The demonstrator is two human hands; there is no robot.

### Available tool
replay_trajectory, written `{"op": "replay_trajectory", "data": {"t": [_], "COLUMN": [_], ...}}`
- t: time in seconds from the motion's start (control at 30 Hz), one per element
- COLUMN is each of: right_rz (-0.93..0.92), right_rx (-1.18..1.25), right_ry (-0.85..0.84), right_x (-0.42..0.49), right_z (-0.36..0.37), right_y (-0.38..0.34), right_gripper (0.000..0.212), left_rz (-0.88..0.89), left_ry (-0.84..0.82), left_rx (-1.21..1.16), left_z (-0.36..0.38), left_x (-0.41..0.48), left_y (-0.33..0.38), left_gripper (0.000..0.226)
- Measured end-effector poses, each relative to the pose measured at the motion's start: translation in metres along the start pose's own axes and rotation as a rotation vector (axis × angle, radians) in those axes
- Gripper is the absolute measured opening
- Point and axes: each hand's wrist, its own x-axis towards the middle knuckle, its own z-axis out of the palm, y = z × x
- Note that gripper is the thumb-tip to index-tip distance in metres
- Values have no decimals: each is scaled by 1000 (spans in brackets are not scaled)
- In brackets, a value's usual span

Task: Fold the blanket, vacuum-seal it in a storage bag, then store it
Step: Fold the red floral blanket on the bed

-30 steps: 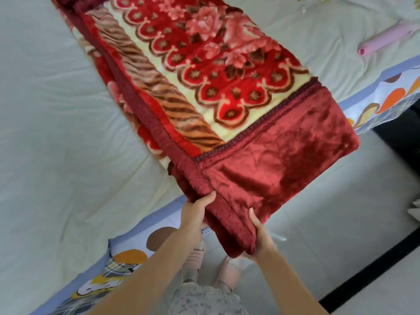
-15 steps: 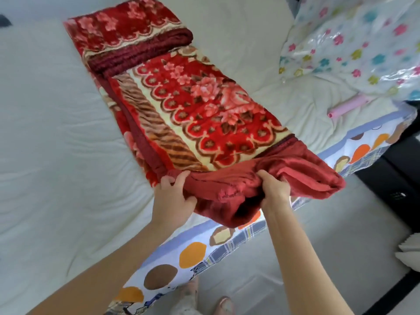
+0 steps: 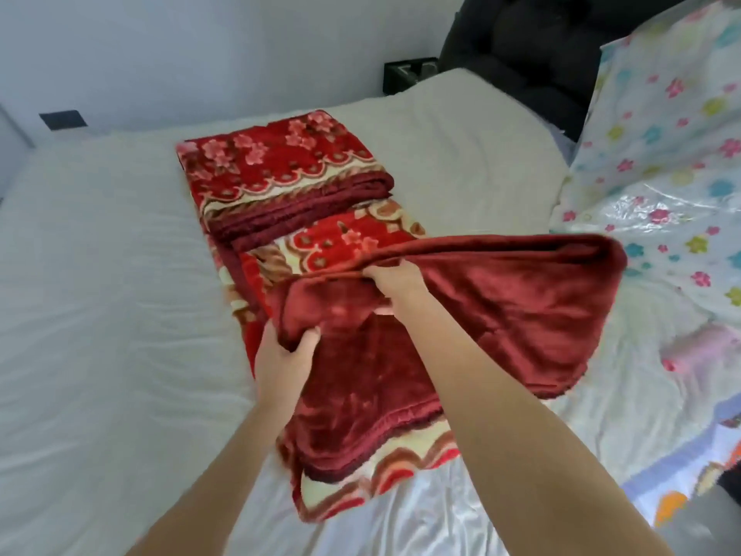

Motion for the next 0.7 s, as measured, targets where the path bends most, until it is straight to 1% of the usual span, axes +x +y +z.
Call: {"op": "replay_trajectory", "data": {"t": [0.03,0.07,0.1,0.17,0.23,0.3,0.4,0.47,0.5,0.53,0.57,0.63,0.67,0.7], "right_rz": [-13,-37,-70,-108,-85,-56,-91,-65,-22,34,112,222,287,383], "right_rx": [-2,-47,-148,-395,-573,-718,-865,-896,-880,-819,-708,-311,-83,108], "right_ry": [-71,-99,-90,-2,89,176,362,461,495,516,519,516,501,437], "right_x": [16,25,29,36,43,53,73,85,89,95,96,93,89,82], "right_z": [14,22,23,9,-20,-55,-97,-118,-127,-137,-144,-156,-160,-163], "right_y": [1,11,27,70,119,158,188,190,189,192,198,217,230,241], "right_gripper": [63,72,71,58,44,43,47,60,70,82,94,114,117,116], "left_rz": [-135,-244,-341,-484,-536,-540,-567,-550,-530,-528,-567,-750,-838,-903], "left_ry": [47,55,24,-33,-18,-8,-64,-147,-174,-174,-152,-127,-151,-197], "left_rx": [-53,-64,-46,-11,16,-2,-50,-44,-30,-18,-20,-51,-72,-77], "left_z": [2,2,3,10,18,20,14,8,7,7,7,2,0,-3], "left_x": [32,59,79,101,106,105,94,84,79,75,69,55,44,32], "left_y": [-17,-35,-52,-85,-104,-120,-132,-133,-133,-134,-132,-132,-131,-132], "left_gripper": [44,41,42,51,58,58,64,58,54,56,62,80,87,90]}}
